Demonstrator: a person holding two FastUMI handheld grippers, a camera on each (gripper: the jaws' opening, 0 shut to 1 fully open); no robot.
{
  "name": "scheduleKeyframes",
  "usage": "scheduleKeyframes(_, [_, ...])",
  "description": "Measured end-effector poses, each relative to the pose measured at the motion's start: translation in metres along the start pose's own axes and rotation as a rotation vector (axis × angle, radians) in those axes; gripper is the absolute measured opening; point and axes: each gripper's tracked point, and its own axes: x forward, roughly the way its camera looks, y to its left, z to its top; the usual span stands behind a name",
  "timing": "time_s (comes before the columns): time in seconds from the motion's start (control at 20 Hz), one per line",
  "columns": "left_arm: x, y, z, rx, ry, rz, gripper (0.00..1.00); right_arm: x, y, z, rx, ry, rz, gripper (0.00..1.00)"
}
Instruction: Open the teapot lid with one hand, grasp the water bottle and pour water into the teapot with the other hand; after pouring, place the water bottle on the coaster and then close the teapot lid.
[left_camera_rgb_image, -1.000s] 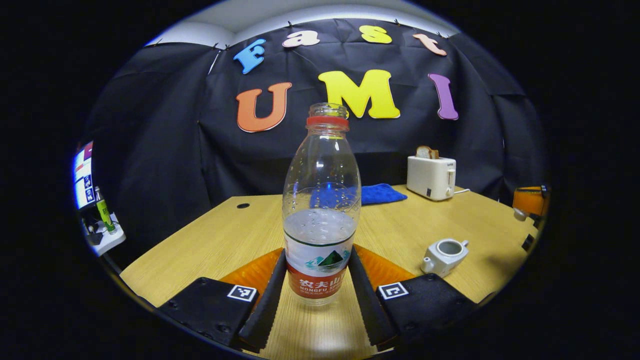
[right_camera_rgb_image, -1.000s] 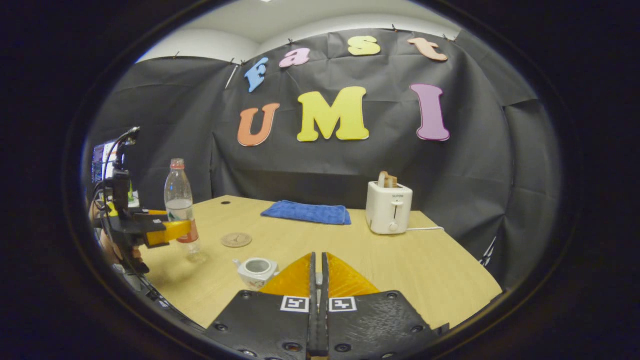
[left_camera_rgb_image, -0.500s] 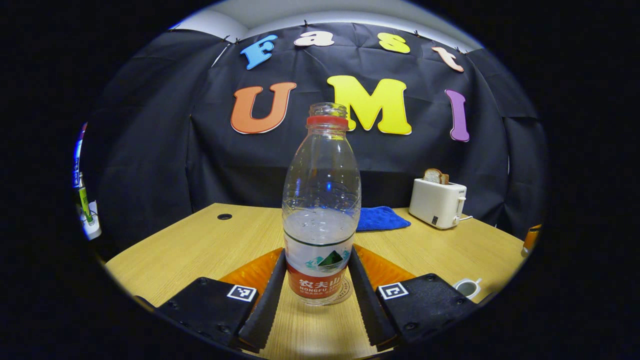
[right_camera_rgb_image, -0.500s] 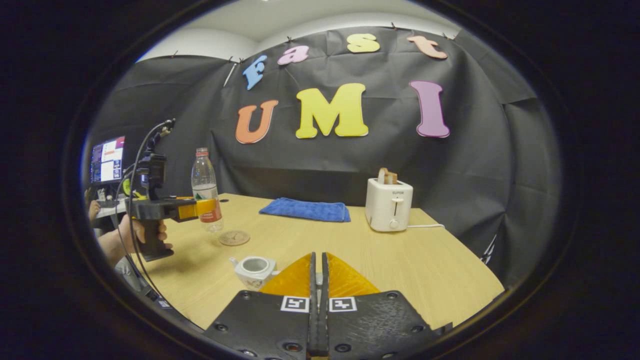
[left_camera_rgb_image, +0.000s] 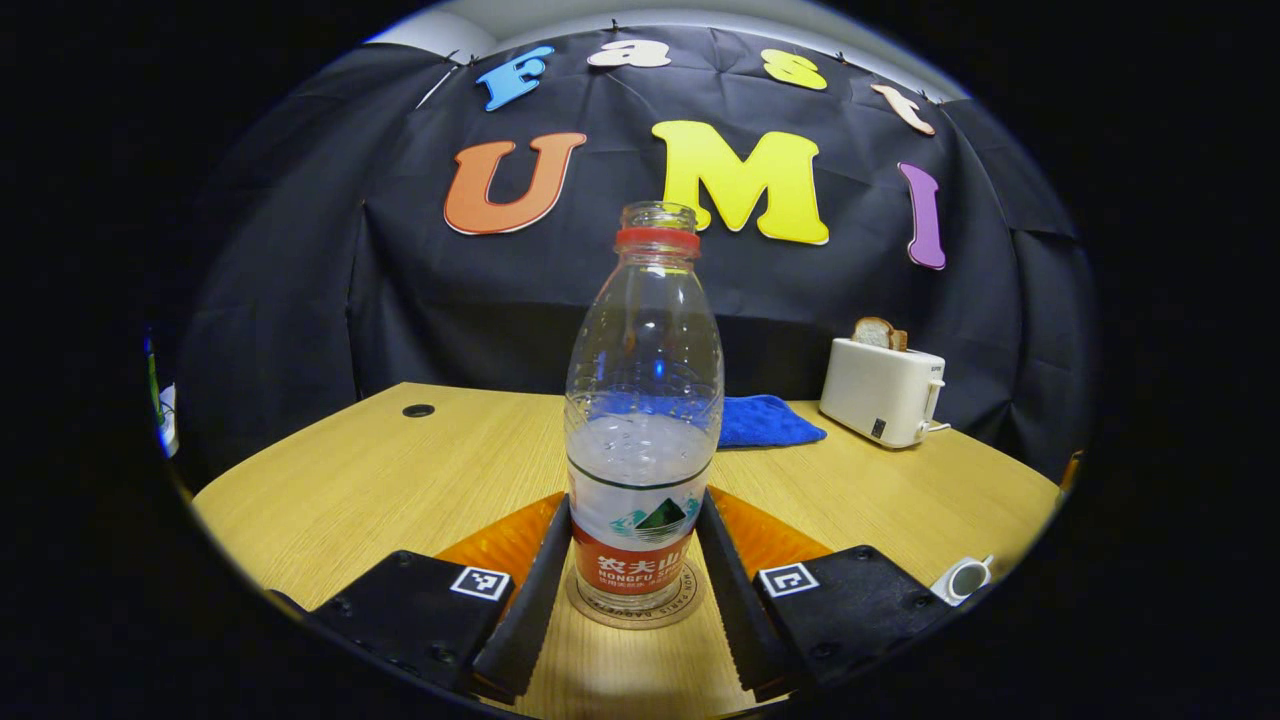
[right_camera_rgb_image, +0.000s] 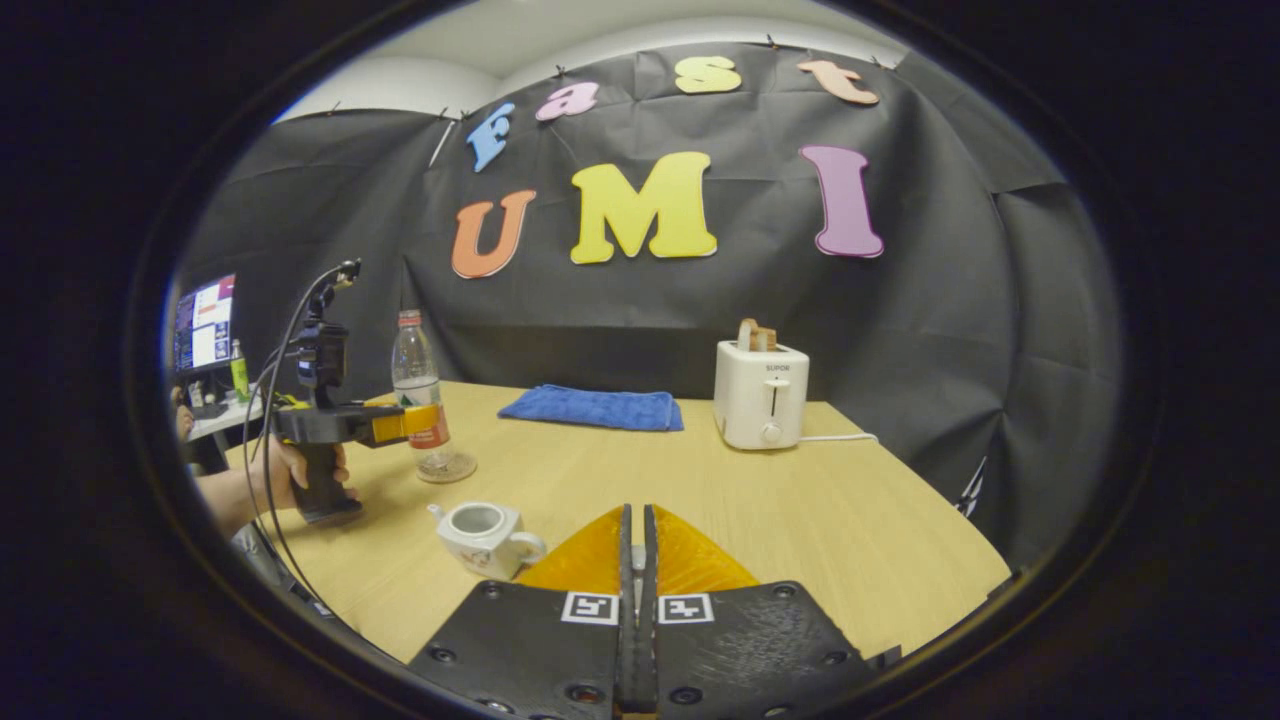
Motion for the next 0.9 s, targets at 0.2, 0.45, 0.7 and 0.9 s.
scheduleKeyframes(0.2, [0.003,-0.001,-0.004,0.017,0.013,-0.002,0.78,0.000,0.000,-0.002,-0.002,0.004,0.000,0.00])
scheduleKeyframes(0.45, [0.001,-0.001,-0.006,0.028,0.021,0.001,0.80,-0.001,-0.001,-0.001,-0.002,0.001,-0.007,0.00])
scheduleKeyframes(0.7, [-0.003,-0.002,-0.007,0.027,0.036,-0.005,0.93,-0.004,0.004,-0.001,-0.009,-0.001,-0.003,0.00])
scheduleKeyframes(0.9, [-0.013,0.002,-0.010,0.027,0.046,0.009,1.00,-0.003,0.012,0.002,-0.014,-0.005,0.008,0.00])
